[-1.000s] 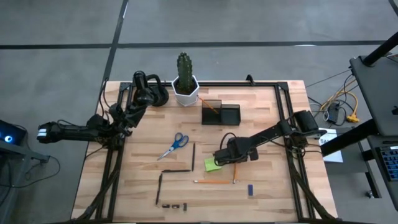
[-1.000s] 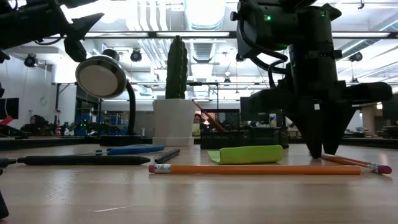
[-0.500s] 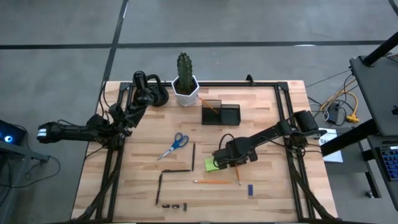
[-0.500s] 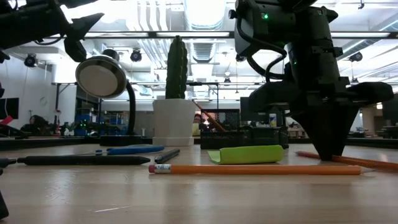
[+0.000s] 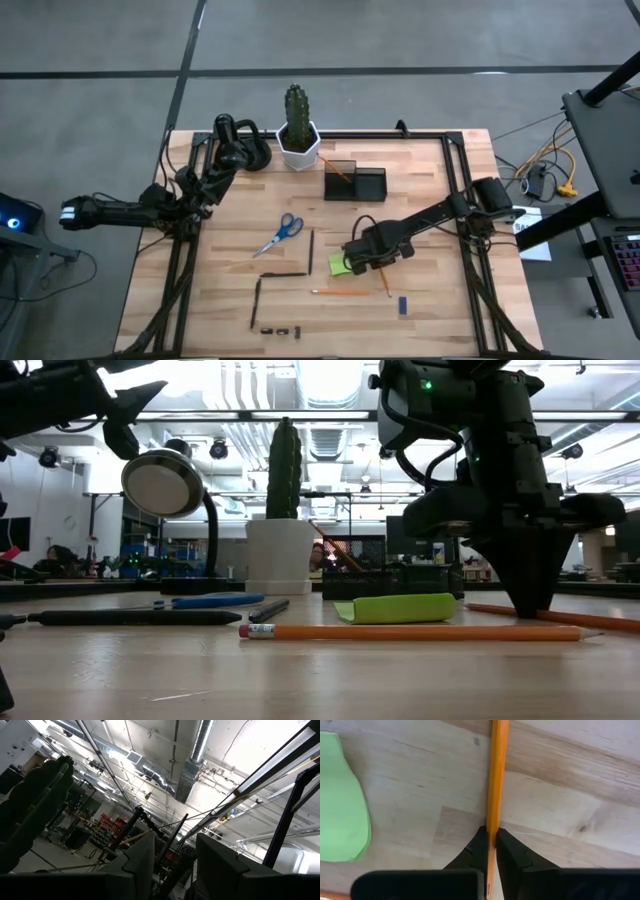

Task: Pick and place office supplies into organizer
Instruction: Put the top pencil into the left section of the desk organizer

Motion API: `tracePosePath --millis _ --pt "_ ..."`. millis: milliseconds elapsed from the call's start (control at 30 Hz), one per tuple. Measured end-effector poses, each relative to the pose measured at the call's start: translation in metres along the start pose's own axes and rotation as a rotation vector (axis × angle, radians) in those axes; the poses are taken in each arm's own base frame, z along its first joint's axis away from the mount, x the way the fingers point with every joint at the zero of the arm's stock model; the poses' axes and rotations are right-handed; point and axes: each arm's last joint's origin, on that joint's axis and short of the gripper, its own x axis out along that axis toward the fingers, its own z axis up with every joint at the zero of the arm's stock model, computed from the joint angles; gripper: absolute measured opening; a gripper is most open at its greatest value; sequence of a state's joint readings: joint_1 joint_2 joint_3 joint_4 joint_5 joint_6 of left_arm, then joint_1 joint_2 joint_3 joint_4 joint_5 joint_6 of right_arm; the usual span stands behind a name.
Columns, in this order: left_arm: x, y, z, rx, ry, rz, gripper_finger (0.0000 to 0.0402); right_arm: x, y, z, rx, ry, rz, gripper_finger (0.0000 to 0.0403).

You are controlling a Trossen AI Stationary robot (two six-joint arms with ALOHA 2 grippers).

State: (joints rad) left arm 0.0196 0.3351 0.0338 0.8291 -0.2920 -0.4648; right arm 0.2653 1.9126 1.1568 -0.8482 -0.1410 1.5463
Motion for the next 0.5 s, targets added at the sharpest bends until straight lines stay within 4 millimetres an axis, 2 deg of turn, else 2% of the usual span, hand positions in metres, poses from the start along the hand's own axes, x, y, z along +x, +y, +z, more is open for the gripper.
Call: tracePosePath --millis 500 --pt "0.000 0.000 0.000 0.000 0.000 0.000 0.0130 -0.030 -0.002 -0.004 -0.009 -0.044 0.137 0.0009"
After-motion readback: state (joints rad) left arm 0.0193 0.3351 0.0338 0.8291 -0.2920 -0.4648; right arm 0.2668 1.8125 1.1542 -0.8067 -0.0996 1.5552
